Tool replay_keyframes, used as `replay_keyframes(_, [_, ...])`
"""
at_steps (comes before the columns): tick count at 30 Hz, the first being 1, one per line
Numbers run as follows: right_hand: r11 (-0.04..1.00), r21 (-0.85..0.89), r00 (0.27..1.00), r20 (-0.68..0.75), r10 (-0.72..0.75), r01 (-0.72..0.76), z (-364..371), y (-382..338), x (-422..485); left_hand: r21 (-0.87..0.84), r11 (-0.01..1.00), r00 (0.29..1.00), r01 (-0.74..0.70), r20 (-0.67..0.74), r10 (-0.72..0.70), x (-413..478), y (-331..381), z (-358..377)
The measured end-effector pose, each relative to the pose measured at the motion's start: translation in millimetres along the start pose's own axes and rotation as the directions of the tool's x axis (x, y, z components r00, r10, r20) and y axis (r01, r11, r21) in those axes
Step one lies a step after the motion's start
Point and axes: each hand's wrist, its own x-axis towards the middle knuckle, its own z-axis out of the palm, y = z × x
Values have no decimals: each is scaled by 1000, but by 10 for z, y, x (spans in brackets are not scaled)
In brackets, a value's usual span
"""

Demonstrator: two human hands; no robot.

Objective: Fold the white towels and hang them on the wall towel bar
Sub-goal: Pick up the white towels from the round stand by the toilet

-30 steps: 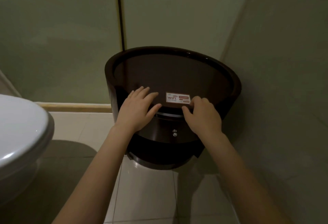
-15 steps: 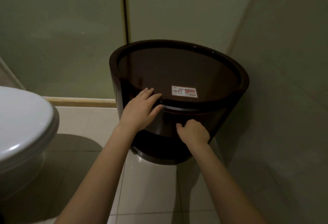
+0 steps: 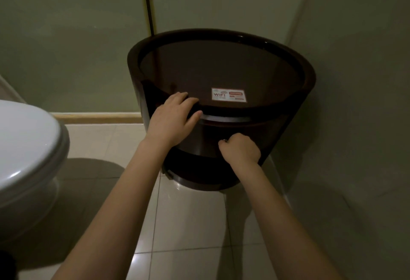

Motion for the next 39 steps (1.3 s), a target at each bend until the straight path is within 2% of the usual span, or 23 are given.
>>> replay_keyframes(12, [997, 6, 995, 56, -78, 78, -25, 226, -368, 18, 1000, 1000, 1, -25, -1, -1, 34, 24])
replay_keyframes(26, [997, -3, 981, 176, -77, 79, -128, 382, -803, -31, 999, 998, 42, -40, -43, -50, 132, 67])
replay_keyframes(39, [996, -22, 981, 176, -76, 81, -140, 446, -1106, -31, 997, 997, 72, -1, -72, -68, 167, 37])
